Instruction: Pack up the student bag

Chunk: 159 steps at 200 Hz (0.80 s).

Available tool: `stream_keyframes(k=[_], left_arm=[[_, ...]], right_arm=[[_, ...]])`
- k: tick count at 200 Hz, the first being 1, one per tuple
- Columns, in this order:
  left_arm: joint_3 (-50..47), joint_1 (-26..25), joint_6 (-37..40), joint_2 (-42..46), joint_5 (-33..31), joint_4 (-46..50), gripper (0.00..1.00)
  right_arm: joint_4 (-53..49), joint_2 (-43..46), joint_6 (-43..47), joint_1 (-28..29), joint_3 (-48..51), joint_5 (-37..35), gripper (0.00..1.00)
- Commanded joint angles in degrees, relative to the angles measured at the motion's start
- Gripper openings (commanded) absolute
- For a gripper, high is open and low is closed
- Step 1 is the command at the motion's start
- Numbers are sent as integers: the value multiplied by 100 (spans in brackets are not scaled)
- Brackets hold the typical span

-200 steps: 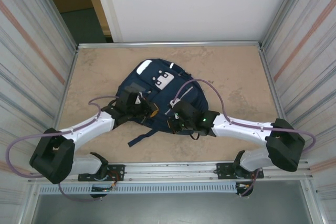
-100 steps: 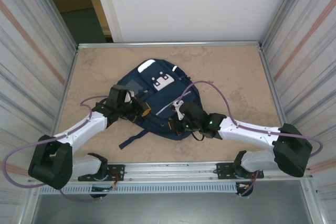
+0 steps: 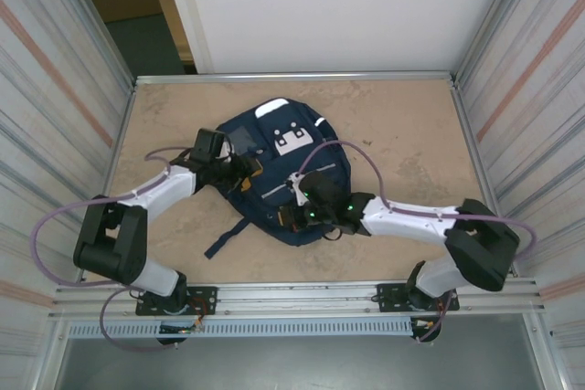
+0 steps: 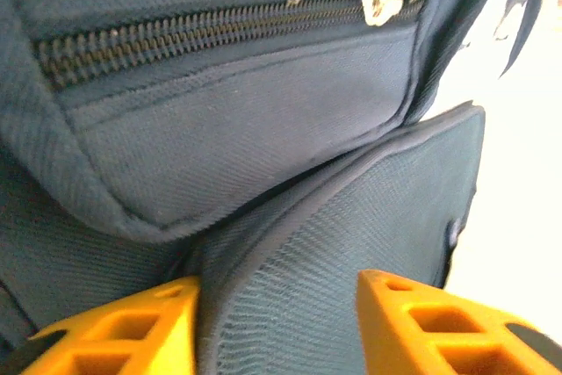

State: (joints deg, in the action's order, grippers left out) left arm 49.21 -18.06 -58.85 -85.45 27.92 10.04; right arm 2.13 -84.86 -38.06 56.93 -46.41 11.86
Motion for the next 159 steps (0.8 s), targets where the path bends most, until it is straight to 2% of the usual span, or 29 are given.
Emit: stream_keyframes(k=[1, 19, 43, 58, 68, 83, 95, 111, 130, 159], left_arm=[[114, 195, 304, 169, -197, -430, 56], [-262, 433, 293, 628, 106, -344, 62], [-1028, 825, 286, 1431, 701, -72, 71], [-1283, 858, 518, 1893, 639, 455, 83], [-1446, 849, 529, 2112, 744, 560, 95], [-1652, 844, 424, 2288, 980, 481, 96], [-1776, 772, 193, 2348, 927, 334, 92], [-1888, 675, -69, 2274, 917, -190, 78], [-1852, 545, -187, 2090, 1086, -683, 56], [-1587, 448, 36, 1981, 958, -413, 22]], right_arm=[[590, -345, -516, 200, -578, 397, 0], [452, -665, -328, 273, -1009, 375, 0], [873, -1024, -412, 293, -1121, 679, 0], [942, -1197, -481, 301, -1211, 836, 0], [956, -1252, -486, 305, -1264, 855, 0], [934, -1300, -429, 323, -1330, 877, 0], [901, -1369, -342, 337, -1417, 964, 0], [745, -1479, -293, 354, -1552, 978, 0], [543, -1517, -347, 358, -1654, 889, 0], [518, -1464, -581, 328, -1511, 666, 0]])
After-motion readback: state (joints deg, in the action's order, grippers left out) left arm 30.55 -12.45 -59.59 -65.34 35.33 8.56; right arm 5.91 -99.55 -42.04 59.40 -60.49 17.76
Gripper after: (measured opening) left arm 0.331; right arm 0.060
